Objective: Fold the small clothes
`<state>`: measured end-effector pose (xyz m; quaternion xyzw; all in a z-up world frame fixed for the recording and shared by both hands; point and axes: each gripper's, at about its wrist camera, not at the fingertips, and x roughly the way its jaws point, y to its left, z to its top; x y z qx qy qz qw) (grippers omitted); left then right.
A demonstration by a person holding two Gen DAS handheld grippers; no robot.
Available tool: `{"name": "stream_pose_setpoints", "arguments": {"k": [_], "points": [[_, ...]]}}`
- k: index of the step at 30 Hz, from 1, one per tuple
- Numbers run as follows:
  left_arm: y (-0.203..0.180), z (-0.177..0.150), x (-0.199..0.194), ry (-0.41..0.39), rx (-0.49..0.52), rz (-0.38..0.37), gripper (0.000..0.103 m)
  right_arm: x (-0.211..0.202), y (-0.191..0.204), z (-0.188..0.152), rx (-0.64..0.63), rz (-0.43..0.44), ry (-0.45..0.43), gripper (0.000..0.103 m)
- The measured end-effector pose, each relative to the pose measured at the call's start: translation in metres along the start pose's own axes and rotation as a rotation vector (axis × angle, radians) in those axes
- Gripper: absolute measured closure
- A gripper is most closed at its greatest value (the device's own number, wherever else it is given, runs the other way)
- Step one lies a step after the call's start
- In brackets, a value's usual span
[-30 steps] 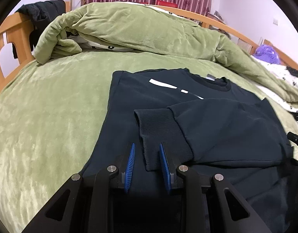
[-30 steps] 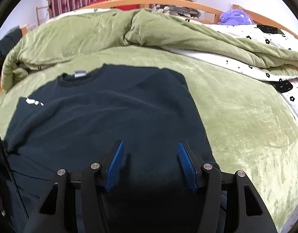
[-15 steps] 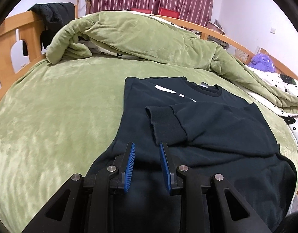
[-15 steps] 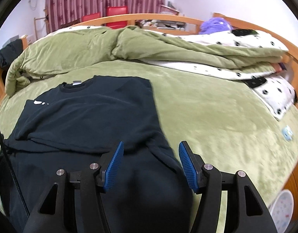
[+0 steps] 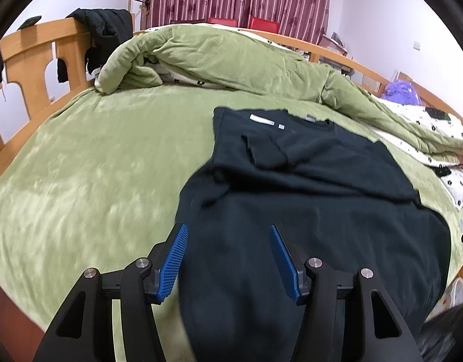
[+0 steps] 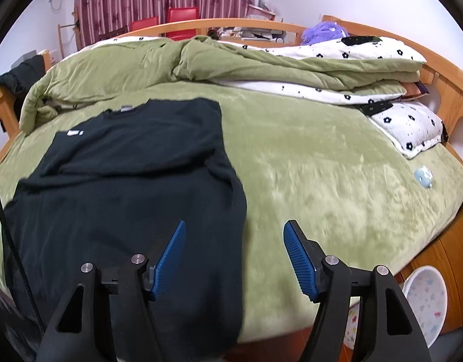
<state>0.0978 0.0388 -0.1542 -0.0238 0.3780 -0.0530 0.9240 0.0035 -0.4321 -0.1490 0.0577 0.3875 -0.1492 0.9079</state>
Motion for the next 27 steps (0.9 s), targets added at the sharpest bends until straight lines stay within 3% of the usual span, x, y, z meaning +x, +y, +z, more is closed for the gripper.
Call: {"name": "stream_pose_setpoints", "arguments": {"k": [12,20,22,23,24,25,26,27], "points": [[0.026,-0.073,0.007,0.153,-0.042,-0.023,0.049,0.031,0.001,-0.061,0.022,0.079,0.108,0.036],[0.014,-0.094,0.021,0.188,-0.048,-0.061,0.051,0.056,0.011,-0.078,-0.001,0.099,0.188,0.037],[0.010,-0.093,0.023,0.185,-0.050,-0.068,0.056,0.063,0.014,-0.078,-0.003,0.102,0.207,0.037],[0.009,-0.092,0.023,0.185,-0.049,-0.070,0.063,0.064,0.015,-0.077,0.003,0.107,0.208,0.037],[0.007,-0.091,0.023,0.182,-0.045,-0.072,0.079,0.065,0.016,-0.077,0.007,0.112,0.204,0.046],[0.005,-0.089,0.024,0.179,-0.038,-0.078,0.088,0.064,0.018,-0.076,0.005,0.125,0.196,0.062],[0.004,-0.088,0.023,0.178,-0.033,-0.085,0.093,0.063,0.019,-0.076,-0.002,0.140,0.191,0.070],[0.003,-0.086,0.021,0.167,-0.033,-0.083,0.094,0.060,0.022,-0.075,-0.013,0.140,0.179,0.087]]}}
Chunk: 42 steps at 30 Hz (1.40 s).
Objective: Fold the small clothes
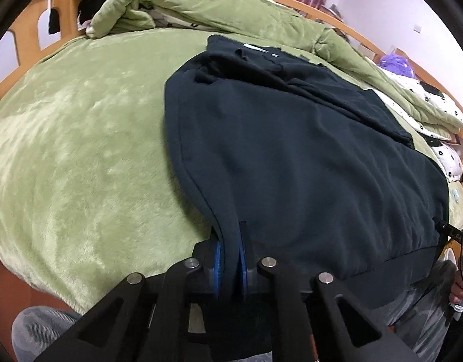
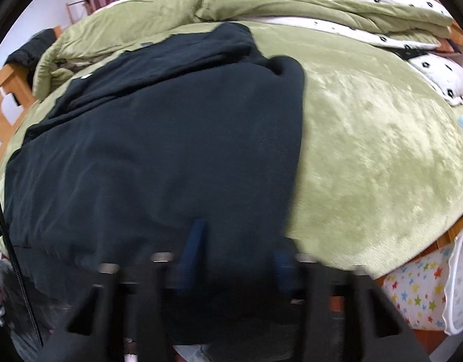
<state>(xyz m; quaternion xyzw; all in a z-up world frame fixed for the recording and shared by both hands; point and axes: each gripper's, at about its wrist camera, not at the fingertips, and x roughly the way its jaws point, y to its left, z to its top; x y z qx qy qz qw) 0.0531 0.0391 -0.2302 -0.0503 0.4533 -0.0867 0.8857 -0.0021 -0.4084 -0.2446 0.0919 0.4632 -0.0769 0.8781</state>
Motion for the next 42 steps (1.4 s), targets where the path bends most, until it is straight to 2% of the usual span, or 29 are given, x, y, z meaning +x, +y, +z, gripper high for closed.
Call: {"name": "stream_pose_setpoints", "arguments": {"k": [2,6,8,13,19,24,29,34,42], "points": [[0.000,0.004,-0.015,-0.057,-0.005,-0.011,0.095,-0.010,0.002,0.001,-0.007,0.010,-0.039,0.092],[-0.003,0.020,-0.052,-0.171,-0.008,-0.063,0.095,-0.044,-0.001,0.010,0.028,0.091,-0.135,0.093],[-0.008,0.033,-0.069,-0.217,-0.004,-0.052,0.095,-0.065,-0.002,0.017,0.049,0.136,-0.178,0.093],[-0.011,0.065,-0.097,-0.290,-0.040,-0.059,0.095,-0.105,-0.003,0.045,0.092,0.189,-0.257,0.093],[-0.016,0.108,-0.108,-0.335,-0.052,-0.056,0.095,-0.122,0.000,0.083,0.136,0.207,-0.312,0.093],[-0.023,0.144,-0.089,-0.343,-0.042,-0.032,0.095,-0.121,0.001,0.115,0.148,0.206,-0.328,0.093],[-0.020,0.183,-0.062,-0.363,-0.059,-0.041,0.095,-0.102,0.001,0.156,0.184,0.216,-0.346,0.093],[-0.020,0.223,-0.029,-0.348,-0.085,-0.045,0.095,-0.067,0.006,0.207,0.208,0.218,-0.349,0.093],[-0.028,0.276,0.032,-0.312,-0.051,-0.012,0.095,-0.009,0.014,0.268,0.186,0.194,-0.321,0.093]]}}
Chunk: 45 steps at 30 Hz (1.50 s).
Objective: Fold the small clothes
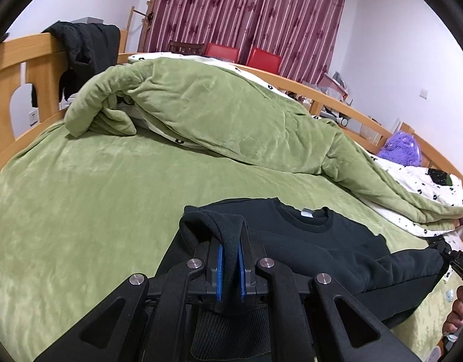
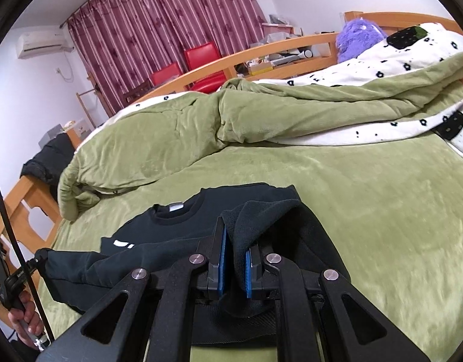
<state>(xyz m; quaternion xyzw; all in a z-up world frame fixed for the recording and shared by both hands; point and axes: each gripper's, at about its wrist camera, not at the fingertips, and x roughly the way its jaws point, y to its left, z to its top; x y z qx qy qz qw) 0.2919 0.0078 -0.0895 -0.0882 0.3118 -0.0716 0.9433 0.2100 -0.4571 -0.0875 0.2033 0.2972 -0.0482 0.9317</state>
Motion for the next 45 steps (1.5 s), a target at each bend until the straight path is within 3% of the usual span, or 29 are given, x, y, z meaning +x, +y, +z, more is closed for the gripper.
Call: {"name": "stream_pose_setpoints", "arguments": {"k": [13,27,30,32,34,35,39,45], "points": [[0.005,-0.013,0.080,0.092,0.064,0.077,0.095,0.110,-0.020,0.006,-0.031,-0.070,0.106,0.093],[0.011,-0.025,0.094,0.144,0.059,0.088,0.091,0.169,-0.024,-0.020,-0.120,-0.216,0.192,0.090],[0.010,-0.026,0.092,0.151,0.045,0.095,0.080,0.166,-0.025,-0.020,-0.125,-0.212,0.204,0.085],[0.008,-0.027,0.090,0.151,0.046,0.101,0.072,0.155,-0.021,-0.018,-0.147,-0.217,0.206,0.074],[0.003,-0.028,0.085,0.138,0.051,0.108,0.070,0.138,-0.017,-0.017,-0.172,-0.240,0.175,0.056],[0.001,-0.028,0.082,0.138,0.052,0.107,0.070,0.127,-0.015,-0.018,-0.181,-0.241,0.149,0.054],[-0.005,-0.032,0.066,0.128,0.046,0.094,0.068,0.094,-0.015,-0.017,-0.185,-0.232,0.094,0.051],[-0.004,-0.047,0.032,0.101,0.036,0.068,0.066,0.060,-0.026,-0.032,-0.139,-0.220,0.115,0.051]]}}
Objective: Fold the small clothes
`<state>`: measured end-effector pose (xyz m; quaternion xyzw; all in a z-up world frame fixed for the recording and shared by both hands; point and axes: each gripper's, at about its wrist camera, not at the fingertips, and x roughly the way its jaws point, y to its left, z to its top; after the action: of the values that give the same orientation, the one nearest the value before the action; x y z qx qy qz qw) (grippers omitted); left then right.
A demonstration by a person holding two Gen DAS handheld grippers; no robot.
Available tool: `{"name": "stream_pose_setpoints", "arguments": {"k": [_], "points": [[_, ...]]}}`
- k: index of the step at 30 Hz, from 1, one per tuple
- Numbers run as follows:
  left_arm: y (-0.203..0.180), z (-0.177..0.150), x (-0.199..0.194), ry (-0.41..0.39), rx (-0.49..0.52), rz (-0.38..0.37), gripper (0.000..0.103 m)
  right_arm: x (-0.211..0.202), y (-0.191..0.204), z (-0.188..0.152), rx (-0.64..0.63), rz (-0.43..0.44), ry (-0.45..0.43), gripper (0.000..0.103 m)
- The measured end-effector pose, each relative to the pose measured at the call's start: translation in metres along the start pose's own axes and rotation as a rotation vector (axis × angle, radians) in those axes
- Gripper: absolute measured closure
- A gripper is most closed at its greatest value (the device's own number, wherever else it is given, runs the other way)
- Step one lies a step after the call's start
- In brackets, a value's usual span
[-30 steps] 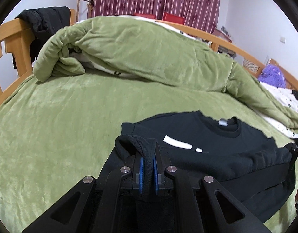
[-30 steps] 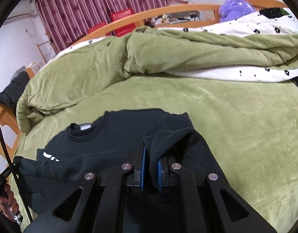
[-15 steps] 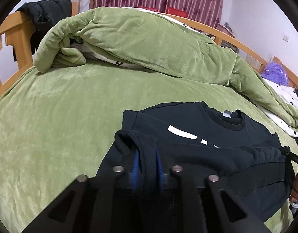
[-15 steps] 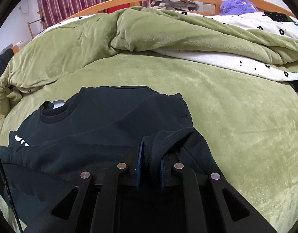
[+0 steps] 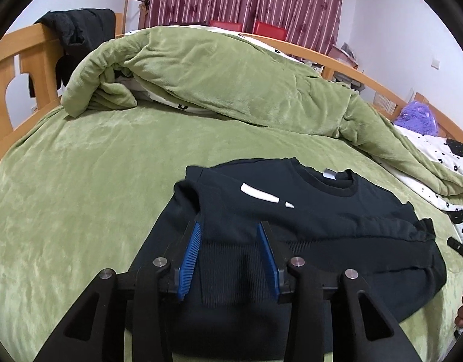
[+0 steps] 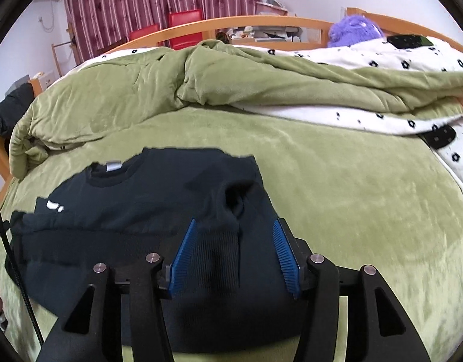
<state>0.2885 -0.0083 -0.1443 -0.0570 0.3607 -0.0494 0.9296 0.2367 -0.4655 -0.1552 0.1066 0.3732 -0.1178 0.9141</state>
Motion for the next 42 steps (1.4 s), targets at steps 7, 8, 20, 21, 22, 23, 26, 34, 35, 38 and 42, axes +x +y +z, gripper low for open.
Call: {"name": "stream_pose_setpoints", "arguments": {"k": [7,8,20,21,22,23,26,34,35,38,42], "points": [[0.016,-0.032,-0.021,0.015,-0.006,0.025,0.065,-0.021,-0.004,-0.044,-0.057,-0.036,0.025,0.050],[0.017,-0.035,-0.024,0.015,-0.004,0.027,0.065,-0.023,-0.005,-0.050,-0.060,-0.039,0.032,0.050],[0.032,-0.074,-0.040,0.032,-0.012,0.020,0.046,-0.041,-0.020,-0.072,-0.032,-0.031,0.025,0.036],[0.032,-0.075,-0.037,0.036,-0.011,0.020,0.046,-0.040,-0.021,-0.073,-0.030,-0.034,0.027,0.036],[0.033,-0.075,-0.036,0.037,-0.012,0.020,0.046,-0.038,-0.023,-0.073,-0.027,-0.034,0.031,0.036],[0.034,-0.076,-0.035,0.037,-0.015,0.018,0.046,-0.037,-0.024,-0.073,-0.024,-0.034,0.033,0.036],[0.037,-0.073,-0.028,0.041,-0.039,0.005,0.046,-0.030,-0.029,-0.073,-0.007,-0.042,0.040,0.035],[0.040,-0.067,-0.004,0.059,-0.049,0.008,0.046,-0.007,-0.031,-0.064,0.009,-0.046,0.061,0.035],[0.040,-0.067,-0.002,0.062,-0.047,0.009,0.046,-0.005,-0.029,-0.064,0.006,-0.047,0.062,0.035],[0.039,-0.068,0.005,0.074,-0.035,0.018,0.046,0.003,-0.022,-0.061,-0.010,-0.058,0.072,0.035],[0.040,-0.069,0.012,0.090,-0.025,0.022,0.046,0.013,-0.017,-0.059,-0.024,-0.083,0.079,0.034]]}}
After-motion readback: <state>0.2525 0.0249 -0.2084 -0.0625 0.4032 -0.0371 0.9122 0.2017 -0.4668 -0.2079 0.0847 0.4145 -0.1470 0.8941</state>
